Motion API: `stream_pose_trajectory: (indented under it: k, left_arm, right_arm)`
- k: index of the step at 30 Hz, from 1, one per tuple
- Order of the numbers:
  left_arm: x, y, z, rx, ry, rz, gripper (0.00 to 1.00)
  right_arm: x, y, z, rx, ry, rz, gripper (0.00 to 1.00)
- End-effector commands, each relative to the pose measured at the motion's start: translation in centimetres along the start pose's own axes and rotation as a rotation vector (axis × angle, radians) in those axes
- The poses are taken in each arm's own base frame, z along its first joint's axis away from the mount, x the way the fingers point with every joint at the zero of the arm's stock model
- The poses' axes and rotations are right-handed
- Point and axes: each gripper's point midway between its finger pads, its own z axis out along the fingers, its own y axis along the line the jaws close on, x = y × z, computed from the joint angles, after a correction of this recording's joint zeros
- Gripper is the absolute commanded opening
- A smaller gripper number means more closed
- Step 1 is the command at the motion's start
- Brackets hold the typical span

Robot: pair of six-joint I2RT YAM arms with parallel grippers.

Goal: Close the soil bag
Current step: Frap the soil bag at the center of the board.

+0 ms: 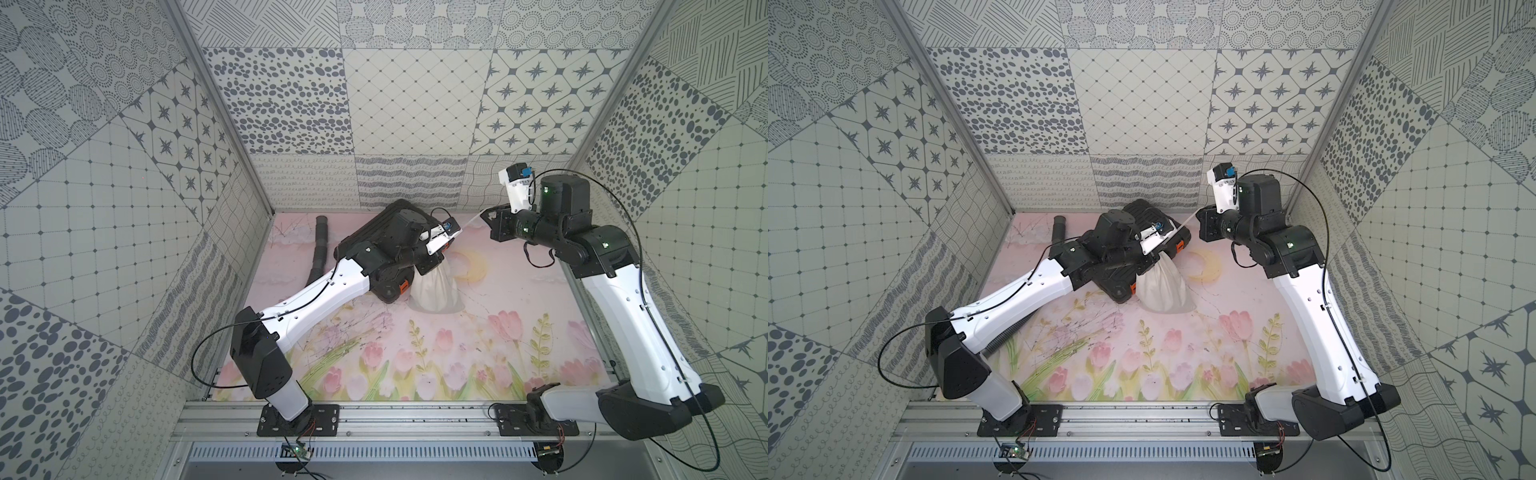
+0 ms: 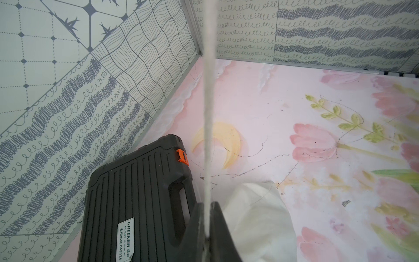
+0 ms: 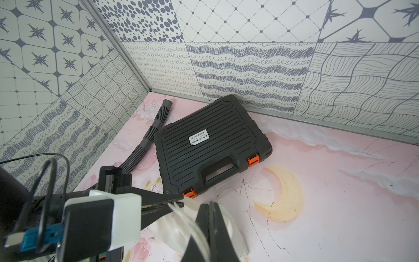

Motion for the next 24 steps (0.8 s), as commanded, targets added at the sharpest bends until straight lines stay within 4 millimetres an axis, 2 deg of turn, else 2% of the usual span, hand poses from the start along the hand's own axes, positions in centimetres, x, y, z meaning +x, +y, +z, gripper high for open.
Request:
stream_pose_trajectory:
  k: [1, 2, 3, 6, 9, 13, 18, 24]
  left_arm:
    - [6.2, -1.3, -0.7, 0.038, 0.241, -0.029, 0.08]
    - [6.2, -1.2, -0.6, 0.036, 0.242, -0.035, 0.17]
    - [6.2, -1.1, -0.7, 0.039, 0.239, -0.043, 0.19]
    - [6.3, -1.0, -0.8, 0.051, 0.232, -0.068, 0.19]
    - [6.6, -0.8, -1.0, 0.052, 0.234, -0.082, 0.17]
    - [6.7, -0.6, -1.2, 0.057, 0.228, -0.092, 0.0]
    - [7.0, -0.4, -1.4, 0.056, 0.231, -0.103, 0.0]
    - [7.7, -0.2, -1.7, 0.052, 0.244, -0.121, 0.0]
  right_arm:
    - [-6.3, -0.2, -4.4, 0.043, -0.273, -0.033, 0.0]
    - [-6.5, -0.2, -4.6, 0.044, -0.279, -0.036, 0.0]
    - [-6.8, -0.2, -4.9, 0.046, -0.288, -0.038, 0.0]
    - [-7.9, 0.0, -5.8, 0.045, -0.321, -0.046, 0.0]
    - [-8.7, 0.1, -6.3, 0.048, -0.342, -0.053, 0.0]
    - [-8.8, 0.2, -6.0, 0.04, -0.338, -0.047, 0.0]
    - [-8.5, -0.2, -5.6, 0.053, -0.326, -0.04, 0.0]
    - [-9.7, -0.1, -6.8, 0.057, -0.363, -0.061, 0.0]
